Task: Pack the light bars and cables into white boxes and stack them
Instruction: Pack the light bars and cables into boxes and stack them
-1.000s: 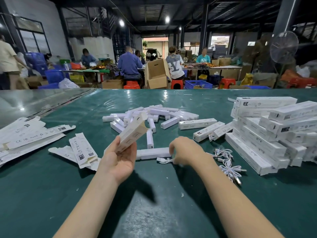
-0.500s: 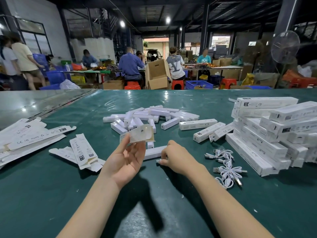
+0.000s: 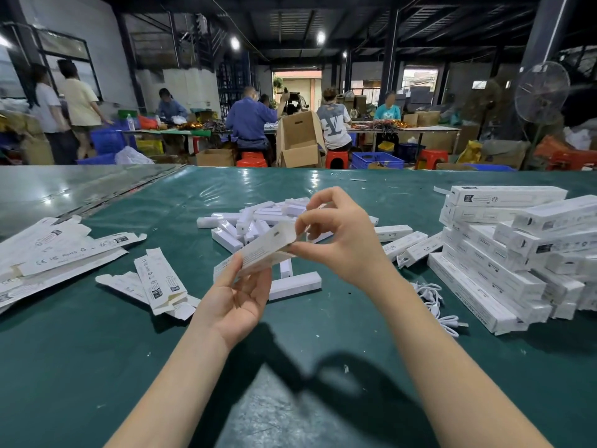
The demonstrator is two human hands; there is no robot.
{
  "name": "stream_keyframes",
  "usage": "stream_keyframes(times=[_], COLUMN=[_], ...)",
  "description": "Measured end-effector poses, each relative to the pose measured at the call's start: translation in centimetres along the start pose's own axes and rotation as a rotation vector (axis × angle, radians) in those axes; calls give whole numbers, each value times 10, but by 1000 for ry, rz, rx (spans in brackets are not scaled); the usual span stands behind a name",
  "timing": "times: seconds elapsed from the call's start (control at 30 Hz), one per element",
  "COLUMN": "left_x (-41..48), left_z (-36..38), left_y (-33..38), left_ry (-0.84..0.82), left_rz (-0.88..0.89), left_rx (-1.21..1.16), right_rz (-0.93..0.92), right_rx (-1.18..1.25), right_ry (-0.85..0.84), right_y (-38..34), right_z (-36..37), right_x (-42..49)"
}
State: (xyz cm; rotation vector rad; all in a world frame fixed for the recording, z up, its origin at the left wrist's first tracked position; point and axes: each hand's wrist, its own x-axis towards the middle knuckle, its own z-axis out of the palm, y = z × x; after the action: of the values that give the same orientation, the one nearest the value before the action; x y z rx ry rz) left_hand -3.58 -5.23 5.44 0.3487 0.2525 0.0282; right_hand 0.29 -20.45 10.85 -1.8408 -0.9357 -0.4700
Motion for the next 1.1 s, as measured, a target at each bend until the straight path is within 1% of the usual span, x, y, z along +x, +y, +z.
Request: stream_keyframes(times=[0.07,0.17,0.3,0.43,0.57,0.63,0.73,0.83,1.1], left_x=[3,5,4,2,-1,-2,-3,-3,-1], left_z=[-2,-2,-2,0,3,5,7,9,9], left_y=[-1,-1,-4,-7,-8,-9,-10,-12,-17], left_ry=[42,74,82,103,108,115,114,111,103], left_rz=[25,38,22,29,20,14,4,4,107], left_rx=[0,2,-1,-24,-57,-65,-95,-112,-193], right_rz=[-72,-79,-12,-14,89,115,131,158,127], right_rx=[-167,-236,-123,-68,161,265,306,327,207], right_ry=[-12,-5,-21,-43,-112,-45,142,251,253], right_y=[-4,-5,-4,-4,-4,-3,-3,-4,-6], right_z=[0,-1,-1,0,0,0,6,17,22], right_x=[0,1,1,1,0,1,1,-1,-3])
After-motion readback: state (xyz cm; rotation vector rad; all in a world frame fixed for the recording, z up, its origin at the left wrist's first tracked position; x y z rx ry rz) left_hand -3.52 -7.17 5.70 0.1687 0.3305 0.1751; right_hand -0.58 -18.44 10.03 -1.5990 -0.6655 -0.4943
